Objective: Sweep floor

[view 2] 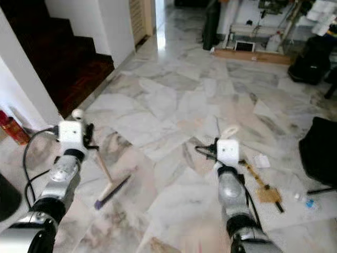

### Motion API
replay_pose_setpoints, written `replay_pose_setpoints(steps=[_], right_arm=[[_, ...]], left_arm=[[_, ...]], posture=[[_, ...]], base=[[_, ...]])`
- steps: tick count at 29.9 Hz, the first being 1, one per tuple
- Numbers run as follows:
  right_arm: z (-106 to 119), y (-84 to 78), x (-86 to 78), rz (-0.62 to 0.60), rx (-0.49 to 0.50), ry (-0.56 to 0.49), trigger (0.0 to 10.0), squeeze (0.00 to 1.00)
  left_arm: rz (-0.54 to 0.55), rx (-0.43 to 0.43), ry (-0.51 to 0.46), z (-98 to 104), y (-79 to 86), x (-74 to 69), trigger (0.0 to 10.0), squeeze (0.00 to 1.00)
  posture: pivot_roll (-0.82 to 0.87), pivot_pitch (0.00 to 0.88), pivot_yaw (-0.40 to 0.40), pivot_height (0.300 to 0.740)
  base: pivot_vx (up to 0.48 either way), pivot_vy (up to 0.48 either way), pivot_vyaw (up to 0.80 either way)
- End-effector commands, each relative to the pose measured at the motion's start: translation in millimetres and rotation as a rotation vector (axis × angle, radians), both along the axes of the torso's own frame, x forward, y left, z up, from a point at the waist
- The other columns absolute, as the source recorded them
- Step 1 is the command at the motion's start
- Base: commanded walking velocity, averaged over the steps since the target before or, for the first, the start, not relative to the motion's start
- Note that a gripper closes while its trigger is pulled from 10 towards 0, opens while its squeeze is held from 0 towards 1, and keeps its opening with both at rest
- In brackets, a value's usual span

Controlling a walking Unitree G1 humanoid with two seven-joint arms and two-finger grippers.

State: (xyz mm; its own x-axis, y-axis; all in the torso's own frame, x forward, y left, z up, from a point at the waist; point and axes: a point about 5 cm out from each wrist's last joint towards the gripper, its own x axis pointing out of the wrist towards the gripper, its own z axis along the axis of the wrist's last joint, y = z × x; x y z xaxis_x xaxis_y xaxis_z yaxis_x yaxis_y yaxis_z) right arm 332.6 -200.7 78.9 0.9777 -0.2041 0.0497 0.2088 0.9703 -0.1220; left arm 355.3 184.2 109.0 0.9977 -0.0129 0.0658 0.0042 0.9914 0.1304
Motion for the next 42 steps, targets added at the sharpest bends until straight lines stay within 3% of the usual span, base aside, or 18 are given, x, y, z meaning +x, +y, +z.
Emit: replay_pose_setpoints(steps=[1, 5, 10, 14, 19, 25, 31, 38, 42], right_arm=[[3, 2.5, -0.2, -0.028, 0.047, -0.036, 10.0, 0.00], [2, -6.1, -6.9, -0.073, 0.045, -0.061, 10.0, 0.00], [-3, -28.0, -20.0, -0.094, 0.000, -0.042, 10.0, 0.00], [0, -48.6, -28.9, -0.074, -0.066, -0.037, 10.0, 0.00], [6, -68.6, -38.7, -0.114, -0.055, -0.070, 10.0, 0.00], [4, -65.7, -36.8, -0.162, -0.002, -0.071, 10.0, 0.00], [9, -53.4, -31.5, -0.142, 0.023, -0.092, 10.0, 0.00], [9, -53.1, -31.4, -0.094, 0.040, -0.080, 10.0, 0.00], [9, -48.8, -31.8, -0.115, 0.067, -0.096, 10.0, 0.00]], left_arm=[[-0.019, 0.034, -0.020, 13, 3.0, 7.1, 10.0, 0.00], [-0.035, 0.026, 0.005, 13, -1.0, 11.6, 10.0, 0.00], [0.020, -0.045, 0.016, 2, -8.8, 6.6, 10.0, 0.00], [0.033, -0.106, 0.021, -13, -24.0, -4.2, 10.0, 0.00], [0.009, -0.146, 0.040, -24, -39.7, -10.3, 10.0, 0.00], [-0.100, -0.099, 0.008, -9, -53.2, -1.7, 10.0, 0.00], [-0.052, -0.084, -0.010, -2, -44.4, 3.5, 10.0, 0.00], [-0.009, -0.187, -0.025, 2, -40.7, 5.1, 10.0, 0.00], [-0.032, -0.179, -0.059, 10, -38.4, 6.6, 10.0, 0.00]], posture=[[-0.05, 0.000, 0.160, 0.740], [-0.11, 0.000, 0.168, 0.740], [-0.15, 0.000, 0.075, 0.740], [-0.14, 0.000, 0.005, 0.740], [-0.15, 0.000, 0.023, 0.740], [-0.16, 0.000, 0.070, 0.740], [-0.20, 0.000, 0.039, 0.740], [-0.15, 0.000, 0.034, 0.740], [-0.12, 0.000, 0.062, 0.740]], base=[[0.000, 0.000, 0.00], [0.000, 0.000, 0.00], [0.000, 0.000, 0.00], [0.000, 0.000, 0.00], [0.000, 0.000, 0.00], [0.000, 0.000, 0.00], [0.000, 0.000, 0.00], [0.000, 0.000, 0.00], [0.000, 0.000, 0.00]])
